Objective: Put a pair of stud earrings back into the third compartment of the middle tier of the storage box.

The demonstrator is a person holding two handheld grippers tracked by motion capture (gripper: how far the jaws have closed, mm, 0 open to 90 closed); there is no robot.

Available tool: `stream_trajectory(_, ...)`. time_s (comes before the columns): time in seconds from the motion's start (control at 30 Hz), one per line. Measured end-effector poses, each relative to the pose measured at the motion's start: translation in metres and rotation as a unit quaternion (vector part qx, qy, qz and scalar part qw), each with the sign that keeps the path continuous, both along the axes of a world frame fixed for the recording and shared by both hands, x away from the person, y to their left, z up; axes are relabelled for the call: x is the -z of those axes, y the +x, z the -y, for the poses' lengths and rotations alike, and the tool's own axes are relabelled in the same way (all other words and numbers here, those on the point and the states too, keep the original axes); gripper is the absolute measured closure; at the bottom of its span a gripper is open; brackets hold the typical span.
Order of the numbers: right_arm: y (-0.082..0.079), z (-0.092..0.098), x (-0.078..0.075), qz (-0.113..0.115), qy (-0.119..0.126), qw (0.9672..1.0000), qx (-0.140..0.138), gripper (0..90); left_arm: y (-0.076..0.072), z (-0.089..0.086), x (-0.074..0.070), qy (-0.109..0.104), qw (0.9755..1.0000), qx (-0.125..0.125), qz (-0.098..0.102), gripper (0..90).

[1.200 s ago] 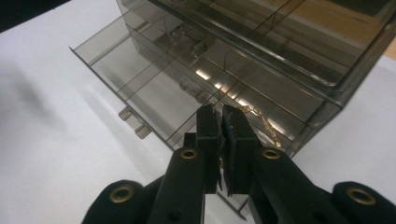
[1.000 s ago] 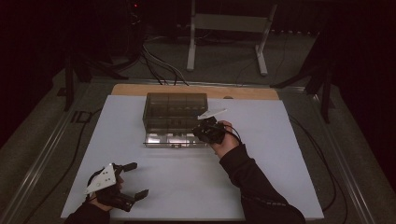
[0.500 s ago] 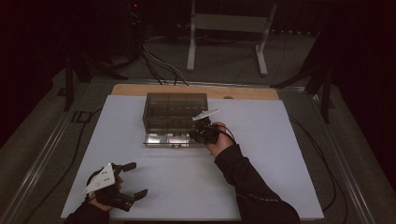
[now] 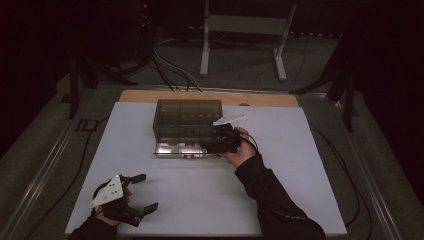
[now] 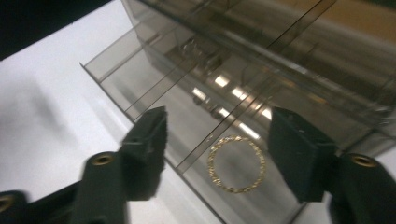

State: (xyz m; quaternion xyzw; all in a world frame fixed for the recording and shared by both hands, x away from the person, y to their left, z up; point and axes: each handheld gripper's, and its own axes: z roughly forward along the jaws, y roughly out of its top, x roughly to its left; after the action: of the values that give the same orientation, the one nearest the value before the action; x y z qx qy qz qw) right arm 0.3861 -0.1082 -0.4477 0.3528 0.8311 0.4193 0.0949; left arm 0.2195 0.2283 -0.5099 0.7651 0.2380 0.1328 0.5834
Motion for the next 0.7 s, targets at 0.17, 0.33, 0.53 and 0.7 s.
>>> stream_trajectory(0.17, -0.005, 0.012, -0.006, 0.006, 0.015, 0.9997, -0.016, 16.8, 0.0, 0.0, 0.0, 0.001, 1.0, 0.001, 0.0, 0.7)
stream_trajectory(0.33, -0.011, 0.025, -0.012, 0.014, 0.024, 0.9995, -0.012, 14.0, 0.0, 0.001, 0.0, 0.002, 1.0, 0.001, 0.001, 0.7)
stream_trajectory(0.53, -0.018, 0.045, -0.02, 0.027, 0.03, 0.9992, 0.001, 10.8, 0.0, 0.001, 0.0, 0.002, 1.0, 0.001, 0.001, 0.7)
stream_trajectory(0.7, -0.022, 0.061, -0.025, 0.034, 0.031, 0.9989, 0.013, 8.8, 0.0, 0.001, 0.0, 0.003, 1.0, 0.001, 0.002, 0.7)
